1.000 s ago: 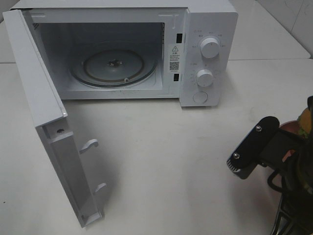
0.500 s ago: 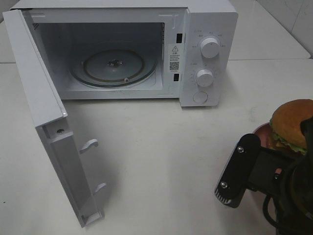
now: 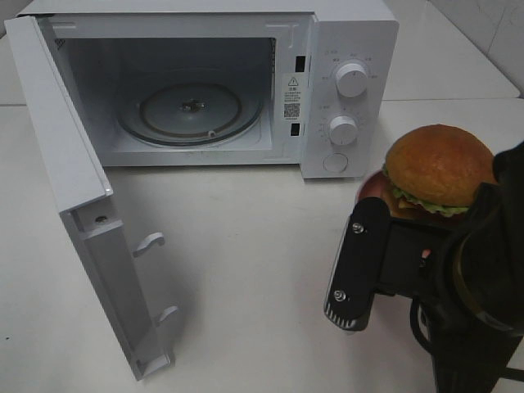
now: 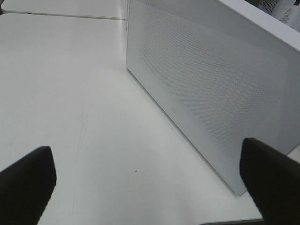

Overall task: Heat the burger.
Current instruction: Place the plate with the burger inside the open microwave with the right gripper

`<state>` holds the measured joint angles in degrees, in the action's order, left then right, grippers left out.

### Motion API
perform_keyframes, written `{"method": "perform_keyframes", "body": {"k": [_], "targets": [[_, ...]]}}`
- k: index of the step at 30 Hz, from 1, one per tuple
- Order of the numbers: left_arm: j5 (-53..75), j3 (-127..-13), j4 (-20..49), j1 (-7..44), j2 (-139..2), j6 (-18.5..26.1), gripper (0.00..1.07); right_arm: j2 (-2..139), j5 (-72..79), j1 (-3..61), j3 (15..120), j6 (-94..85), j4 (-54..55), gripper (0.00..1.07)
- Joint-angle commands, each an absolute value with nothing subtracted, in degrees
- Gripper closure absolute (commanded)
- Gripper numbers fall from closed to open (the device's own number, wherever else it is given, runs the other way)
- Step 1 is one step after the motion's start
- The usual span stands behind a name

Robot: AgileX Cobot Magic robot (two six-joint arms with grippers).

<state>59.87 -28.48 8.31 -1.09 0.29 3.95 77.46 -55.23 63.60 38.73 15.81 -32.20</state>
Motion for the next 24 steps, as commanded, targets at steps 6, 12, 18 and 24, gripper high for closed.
{"method": "perform_keyframes", "body": {"k": [6, 12, 18, 24], "targets": [[59.36, -28.36, 8.54, -0.8, 1.72, 4.18, 0.07, 77.12, -50.99, 63.77, 41.02, 5.16, -36.73, 1.07], [59.36, -28.36, 8.54, -0.8, 1.72, 4.18, 0.07, 77.12, -48.24, 63.77, 41.02, -2.58, -38.45, 1.07], [59.36, -28.36, 8.54, -0.8, 1.72, 4.18, 0.07, 77.12, -46.01, 63.77, 41.02, -9.0, -38.39, 1.07], [59.36, -28.36, 8.54, -0.8, 1.72, 4.18, 0.07, 77.18, -43.09, 63.77, 41.02, -8.94, -37.99, 1.07]]}}
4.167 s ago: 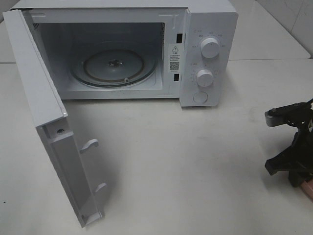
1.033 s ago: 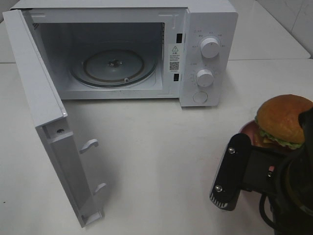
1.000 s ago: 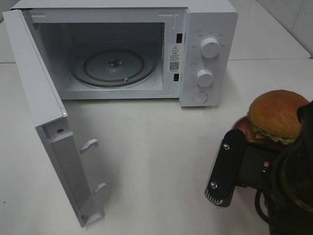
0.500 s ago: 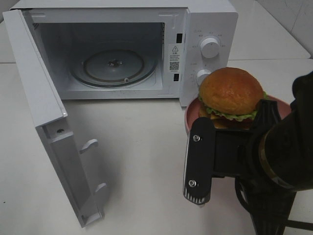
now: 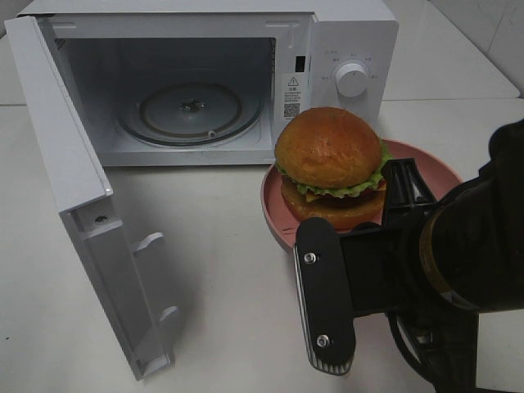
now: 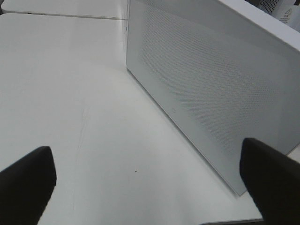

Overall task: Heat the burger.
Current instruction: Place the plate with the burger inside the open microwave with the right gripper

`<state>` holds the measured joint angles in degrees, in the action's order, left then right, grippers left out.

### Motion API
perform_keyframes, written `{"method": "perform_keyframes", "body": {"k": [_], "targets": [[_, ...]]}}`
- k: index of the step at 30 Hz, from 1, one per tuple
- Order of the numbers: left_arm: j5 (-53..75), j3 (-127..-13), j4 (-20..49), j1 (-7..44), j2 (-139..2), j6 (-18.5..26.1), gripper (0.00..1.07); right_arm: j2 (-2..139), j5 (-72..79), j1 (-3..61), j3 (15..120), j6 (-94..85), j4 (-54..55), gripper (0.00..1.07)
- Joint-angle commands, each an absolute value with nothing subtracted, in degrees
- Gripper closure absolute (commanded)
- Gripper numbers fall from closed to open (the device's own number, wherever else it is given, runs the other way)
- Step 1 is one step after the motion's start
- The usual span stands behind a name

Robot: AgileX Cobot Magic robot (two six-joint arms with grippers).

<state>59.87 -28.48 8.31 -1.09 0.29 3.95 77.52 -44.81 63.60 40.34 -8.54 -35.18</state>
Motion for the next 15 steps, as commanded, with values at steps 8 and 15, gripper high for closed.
{"method": "perform_keyframes", "body": {"k": [8, 15], "targets": [[59.36, -28.36, 8.54, -0.8, 1.72, 4.18, 0.07, 77.58, -36.33, 59.64, 41.02, -18.28, -36.67, 1.07], [59.36, -28.36, 8.54, -0.8, 1.72, 4.18, 0.07, 77.58, -30.31, 55.29, 41.02, -32.31, -34.72, 1.07]]}}
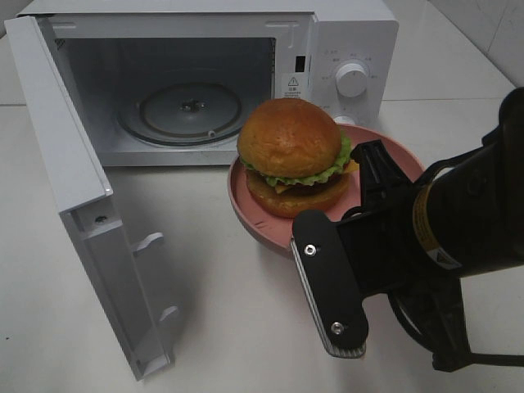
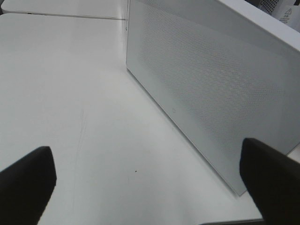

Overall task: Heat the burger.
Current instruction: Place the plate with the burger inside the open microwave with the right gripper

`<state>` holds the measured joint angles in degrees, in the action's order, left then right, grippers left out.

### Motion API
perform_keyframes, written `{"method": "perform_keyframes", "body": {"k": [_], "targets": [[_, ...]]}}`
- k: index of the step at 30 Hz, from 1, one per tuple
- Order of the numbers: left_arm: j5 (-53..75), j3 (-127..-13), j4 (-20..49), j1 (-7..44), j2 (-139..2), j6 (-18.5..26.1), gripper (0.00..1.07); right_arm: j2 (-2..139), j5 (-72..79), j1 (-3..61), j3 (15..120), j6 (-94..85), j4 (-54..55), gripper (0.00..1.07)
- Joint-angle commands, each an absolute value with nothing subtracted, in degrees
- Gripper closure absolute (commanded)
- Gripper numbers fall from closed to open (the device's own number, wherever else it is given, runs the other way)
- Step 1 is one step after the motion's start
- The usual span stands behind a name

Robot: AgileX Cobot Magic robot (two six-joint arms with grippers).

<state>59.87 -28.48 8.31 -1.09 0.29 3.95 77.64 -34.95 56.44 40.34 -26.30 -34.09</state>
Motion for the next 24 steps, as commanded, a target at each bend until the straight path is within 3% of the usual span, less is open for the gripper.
{"method": "perform_keyframes", "body": {"k": [1, 10, 24], "targets": [[59.36, -28.36, 8.54, -0.8, 1.72, 4.18, 0.07, 77.58, -30.31, 55.29, 41.02, -32.31, -34.72, 1.07], [59.36, -28.36, 8.54, -0.8, 1.72, 4.18, 0.07, 77.58, -25.32, 50.08, 41.08, -56.21, -21.03, 1.07], [59.36, -28.36, 8.54, -0.8, 1.72, 4.18, 0.07, 84.11, -23.55, 47.38, 46.81, -62.51, -17.25, 1.07]]}}
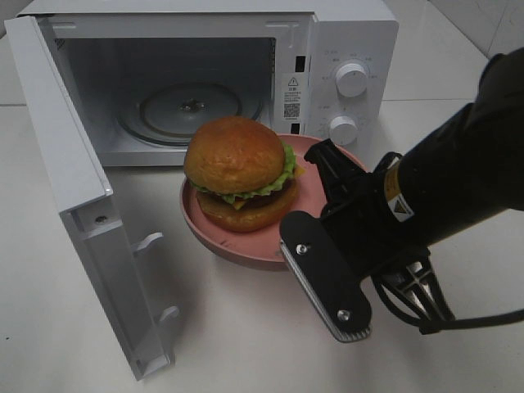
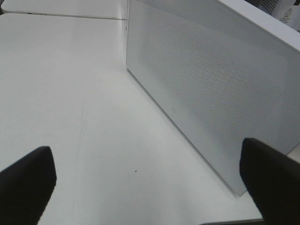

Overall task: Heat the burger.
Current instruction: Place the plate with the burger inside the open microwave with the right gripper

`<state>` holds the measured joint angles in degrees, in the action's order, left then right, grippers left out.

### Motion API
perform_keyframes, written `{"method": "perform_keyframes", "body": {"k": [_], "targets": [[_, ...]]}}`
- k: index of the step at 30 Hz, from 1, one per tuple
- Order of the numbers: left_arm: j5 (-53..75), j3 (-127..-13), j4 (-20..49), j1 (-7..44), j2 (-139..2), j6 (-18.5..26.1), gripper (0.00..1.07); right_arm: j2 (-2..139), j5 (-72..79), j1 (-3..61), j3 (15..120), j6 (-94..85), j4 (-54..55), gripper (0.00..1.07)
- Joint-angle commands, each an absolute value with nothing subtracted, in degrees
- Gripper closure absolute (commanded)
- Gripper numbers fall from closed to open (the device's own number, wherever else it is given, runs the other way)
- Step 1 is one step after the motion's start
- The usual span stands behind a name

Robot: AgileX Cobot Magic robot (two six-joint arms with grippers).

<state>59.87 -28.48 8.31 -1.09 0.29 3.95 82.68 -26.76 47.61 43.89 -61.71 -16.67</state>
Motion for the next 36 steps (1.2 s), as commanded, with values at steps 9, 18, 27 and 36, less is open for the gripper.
{"method": "perform_keyframes", "body": {"k": [9, 18, 27, 36], "targets": [[59.36, -28.36, 8.54, -0.8, 1.72, 4.18, 0.07, 90.13, -23.55, 47.38, 52.77, -62.62, -17.19, 1.07], [59.36, -28.36, 8.54, -0.8, 1.72, 4.18, 0.07, 95.68, -23.66, 42.97, 58.79, -71.56, -8.65, 1.07], [59.36, -28.36, 8.54, -0.8, 1.72, 4.18, 0.07, 99.75, -25.5, 42.06, 65.03, -73.17, -6.82, 1.07], [59.36, -28.36, 8.54, -0.8, 1.72, 4.18, 0.07, 103.99, -29.74, 40.05, 72.82, -72.88, -6.76, 1.07]]}}
